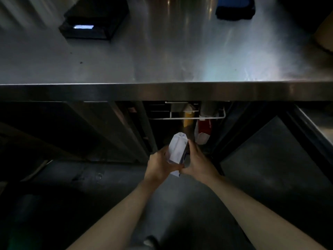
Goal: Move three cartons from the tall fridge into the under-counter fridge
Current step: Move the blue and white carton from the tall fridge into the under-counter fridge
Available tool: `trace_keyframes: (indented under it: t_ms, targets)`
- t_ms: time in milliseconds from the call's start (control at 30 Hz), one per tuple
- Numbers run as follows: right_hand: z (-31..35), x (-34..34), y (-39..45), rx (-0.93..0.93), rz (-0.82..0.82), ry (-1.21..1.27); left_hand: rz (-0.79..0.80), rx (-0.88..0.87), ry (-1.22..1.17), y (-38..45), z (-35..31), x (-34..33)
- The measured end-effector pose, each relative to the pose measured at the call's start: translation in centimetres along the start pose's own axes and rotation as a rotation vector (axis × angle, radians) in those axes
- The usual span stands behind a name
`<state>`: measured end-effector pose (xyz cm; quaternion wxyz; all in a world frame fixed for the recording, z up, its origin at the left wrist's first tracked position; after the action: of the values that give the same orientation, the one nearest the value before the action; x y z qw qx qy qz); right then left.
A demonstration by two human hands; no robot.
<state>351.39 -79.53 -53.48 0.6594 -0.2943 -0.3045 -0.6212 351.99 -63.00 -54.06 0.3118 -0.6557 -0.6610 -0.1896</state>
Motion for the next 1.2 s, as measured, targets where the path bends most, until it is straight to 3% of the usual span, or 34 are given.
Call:
trace_keyframes:
  t_ms: [200,567,833,1200]
  targets:
    - [-3.2,-2.3,3.1,0.002,0.016,0.133,-0.009,-0.034,-0.006,3.7,1.9,-2.9]
    - [-7.3,-4.8,7.6,0.103,-0.066,0.117,-0.099,-0.134,-0.021,9.9,3.2,-7.0]
    - [-9.0,-5.6,9.0,0.131,-0.094,-0.024,-0.142,-0.153,-0.039,12.5,3.3,-8.9]
    - [-9.3,-5.5,10.7,0.089,-0.134,-0.416,-0.209,-0.143,-0.091,14.3,1.4,-11.1]
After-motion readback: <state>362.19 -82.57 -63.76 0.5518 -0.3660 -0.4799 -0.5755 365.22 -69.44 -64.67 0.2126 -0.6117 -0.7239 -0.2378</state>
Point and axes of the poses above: each hand's wrist, its own y-axis towards the middle knuckle, its own x-axis out of the back of the hand, z = x × y, the point moved 2 cm from there along y, towards the middle knuckle, and after that the axes turned 10 degrees about -z, right-handed, at the moved point
